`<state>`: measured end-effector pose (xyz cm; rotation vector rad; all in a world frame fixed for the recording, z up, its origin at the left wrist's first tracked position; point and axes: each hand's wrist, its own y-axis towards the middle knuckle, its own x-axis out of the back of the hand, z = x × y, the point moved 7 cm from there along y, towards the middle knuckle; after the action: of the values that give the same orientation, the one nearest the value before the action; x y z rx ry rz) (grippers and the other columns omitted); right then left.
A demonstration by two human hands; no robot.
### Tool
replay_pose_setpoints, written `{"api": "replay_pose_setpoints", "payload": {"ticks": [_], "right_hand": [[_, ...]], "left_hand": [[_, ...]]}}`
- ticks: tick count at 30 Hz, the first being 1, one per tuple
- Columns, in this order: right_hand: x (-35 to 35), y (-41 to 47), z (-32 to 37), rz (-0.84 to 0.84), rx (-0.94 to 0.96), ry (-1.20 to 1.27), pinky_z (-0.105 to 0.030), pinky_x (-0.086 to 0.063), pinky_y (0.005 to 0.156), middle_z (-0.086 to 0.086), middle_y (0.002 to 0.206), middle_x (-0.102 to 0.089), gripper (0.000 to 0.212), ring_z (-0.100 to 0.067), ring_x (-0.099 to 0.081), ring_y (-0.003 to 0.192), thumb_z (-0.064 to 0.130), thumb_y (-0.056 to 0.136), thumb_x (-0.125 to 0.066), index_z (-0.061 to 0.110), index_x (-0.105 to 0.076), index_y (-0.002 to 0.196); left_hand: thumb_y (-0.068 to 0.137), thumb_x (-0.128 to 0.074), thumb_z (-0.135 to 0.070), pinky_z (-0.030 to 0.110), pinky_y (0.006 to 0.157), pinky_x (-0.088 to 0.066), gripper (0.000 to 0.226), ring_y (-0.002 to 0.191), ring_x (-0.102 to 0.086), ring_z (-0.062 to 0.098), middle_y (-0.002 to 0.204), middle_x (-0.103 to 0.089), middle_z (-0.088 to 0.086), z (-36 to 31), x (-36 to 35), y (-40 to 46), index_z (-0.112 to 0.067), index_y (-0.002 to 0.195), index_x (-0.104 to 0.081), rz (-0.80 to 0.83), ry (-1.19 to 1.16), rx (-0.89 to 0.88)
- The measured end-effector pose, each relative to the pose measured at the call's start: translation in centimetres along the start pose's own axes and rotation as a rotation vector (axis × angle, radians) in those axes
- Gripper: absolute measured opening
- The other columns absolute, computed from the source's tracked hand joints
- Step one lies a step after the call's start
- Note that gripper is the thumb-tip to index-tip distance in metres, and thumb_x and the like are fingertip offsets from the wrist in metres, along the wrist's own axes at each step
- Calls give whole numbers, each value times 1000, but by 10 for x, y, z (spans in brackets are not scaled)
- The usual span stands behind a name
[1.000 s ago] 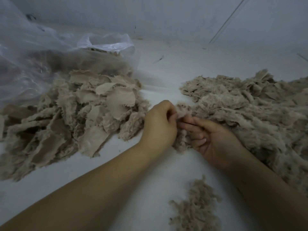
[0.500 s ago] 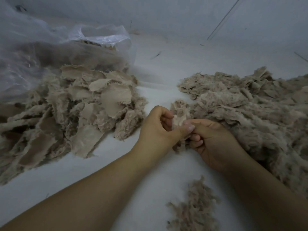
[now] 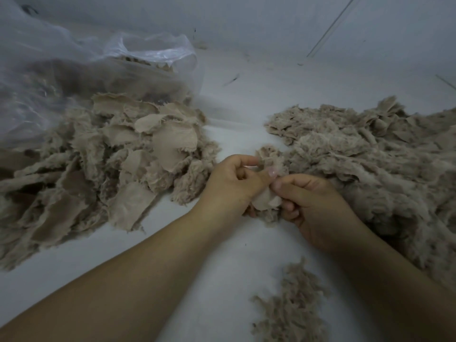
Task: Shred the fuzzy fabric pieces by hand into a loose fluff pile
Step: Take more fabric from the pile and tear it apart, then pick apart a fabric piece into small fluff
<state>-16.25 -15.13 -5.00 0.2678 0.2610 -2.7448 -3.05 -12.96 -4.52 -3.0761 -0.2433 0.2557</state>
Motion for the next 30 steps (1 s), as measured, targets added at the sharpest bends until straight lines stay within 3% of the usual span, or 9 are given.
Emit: {"api": "replay_pose_setpoints", "payload": {"ticks": [3,6,9,12,16,19,22,27,30], "right_hand": [[1,-1,0,-3,18,-86,-17,-28,38,-2,46,-45,22,-9,-35,40,3,88,-61,7,-66,67],[-1,0,0,21,11,-97,-16,-30,38,-1,46,-46,32,-8,-35,40,0,88,-60,12,-68,60],[1,1,-2,15,-1,-106,-16,-25,38,-2,46,-43,31,-8,-32,40,-1,89,-60,11,-69,61],[1,1,-1,22,-10,-40,-17,-21,38,-2,45,-39,9,-9,-26,41,4,80,-64,0,-63,72],[2,2,0,8,-25,54,-15,-22,35,0,43,-37,11,-5,-25,37,6,78,-61,-4,-57,77],[3,3,0,2,-26,131,-13,-24,33,1,44,-41,14,-2,-29,35,3,93,-51,-4,-56,83],[0,2,1,31,-7,115,-13,-25,33,4,43,-43,19,-1,-30,35,13,84,-58,-5,-58,88],[1,2,0,29,-2,74,-14,-26,35,2,44,-43,30,-3,-31,36,21,75,-62,-4,-61,91],[2,3,0,13,13,109,-14,-27,34,-6,57,-59,24,-3,-35,38,19,75,-62,-1,-62,88]], "left_hand": [[83,-72,-18,25,52,-41,27,60,-59,16,73,-67,-1,-2,-2,1,-13,110,-66,149,-43,76],[77,-73,-17,28,57,-38,15,65,-56,24,73,-68,7,-5,-3,-1,-13,92,-72,251,-39,91],[88,-66,-8,21,46,-39,14,47,-54,15,59,-64,4,-4,1,-1,-12,74,-69,129,-38,51],[92,-62,-6,19,39,-43,19,40,-52,11,52,-61,3,-4,9,1,-10,74,-65,-23,-83,6],[94,-58,-5,19,38,-37,21,39,-46,12,50,-55,2,-6,19,3,-8,74,-61,-144,-104,-48],[97,-57,-19,21,37,-34,27,39,-44,17,52,-55,7,-11,23,3,-9,73,-60,-123,-117,-62],[85,-68,-48,22,39,-35,37,38,-47,21,55,-59,10,-9,12,1,-13,75,-61,-4,23,-38],[85,-73,-6,20,38,-38,15,42,-52,15,58,-62,3,-10,2,-5,-12,95,-63,127,113,-118],[85,-68,5,20,42,-42,21,46,-53,8,57,-61,-5,-22,17,-4,-15,79,-67,-71,103,-261]]}}
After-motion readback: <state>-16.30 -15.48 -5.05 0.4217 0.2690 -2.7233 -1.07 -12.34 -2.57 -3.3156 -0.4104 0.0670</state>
